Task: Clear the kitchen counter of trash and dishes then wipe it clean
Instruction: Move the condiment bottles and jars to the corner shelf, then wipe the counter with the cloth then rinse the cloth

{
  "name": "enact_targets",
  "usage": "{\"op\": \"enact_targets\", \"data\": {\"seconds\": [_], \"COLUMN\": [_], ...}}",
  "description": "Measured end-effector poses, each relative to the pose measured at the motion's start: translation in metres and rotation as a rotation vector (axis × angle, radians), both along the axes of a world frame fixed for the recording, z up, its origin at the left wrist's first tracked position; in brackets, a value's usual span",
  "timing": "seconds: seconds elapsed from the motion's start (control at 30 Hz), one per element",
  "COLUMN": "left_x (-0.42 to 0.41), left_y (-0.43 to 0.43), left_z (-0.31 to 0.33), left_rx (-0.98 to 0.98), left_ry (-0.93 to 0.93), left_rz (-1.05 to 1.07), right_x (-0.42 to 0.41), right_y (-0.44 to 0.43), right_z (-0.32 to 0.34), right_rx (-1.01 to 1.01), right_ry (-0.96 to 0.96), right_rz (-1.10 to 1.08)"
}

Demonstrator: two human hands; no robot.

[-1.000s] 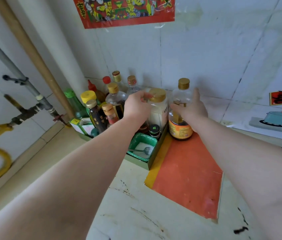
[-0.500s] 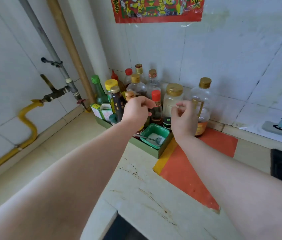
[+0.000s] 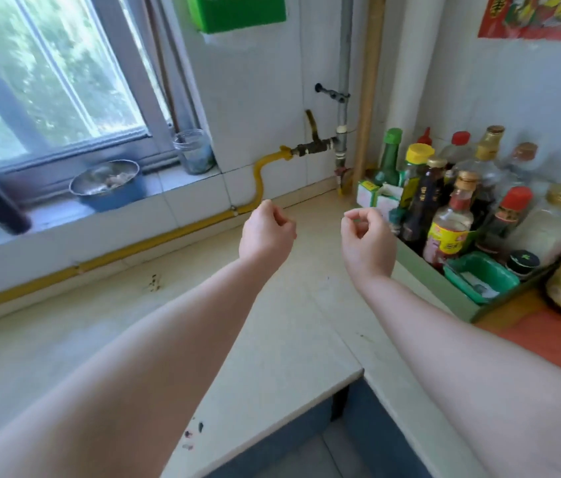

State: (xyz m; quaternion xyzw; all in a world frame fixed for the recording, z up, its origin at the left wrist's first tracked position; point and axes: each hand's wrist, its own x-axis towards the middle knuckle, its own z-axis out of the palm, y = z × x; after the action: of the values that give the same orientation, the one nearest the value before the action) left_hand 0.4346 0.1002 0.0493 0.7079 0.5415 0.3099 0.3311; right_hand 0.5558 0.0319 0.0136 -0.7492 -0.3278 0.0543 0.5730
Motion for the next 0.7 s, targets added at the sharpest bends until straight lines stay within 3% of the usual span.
{"op": "enact_targets", "data": {"seconds": [0.47,0.7], "left_x": [-0.34,-0.471], "left_y": [-0.023,-0.072], "left_z": [-0.016,-0.04], "left_rx": [-0.053,-0.148], "left_ry": [0.011,0.13], "left_rz": [0.44,0.582], "right_x": [-0.277,-0.391], "right_y": [0.005,-0.01], "right_z": [-0.021,-0.03], "right_rx": [-0.261,-0.323], "right_ry": [0.031,0.053], "right_rz": [0.445,0.622]}}
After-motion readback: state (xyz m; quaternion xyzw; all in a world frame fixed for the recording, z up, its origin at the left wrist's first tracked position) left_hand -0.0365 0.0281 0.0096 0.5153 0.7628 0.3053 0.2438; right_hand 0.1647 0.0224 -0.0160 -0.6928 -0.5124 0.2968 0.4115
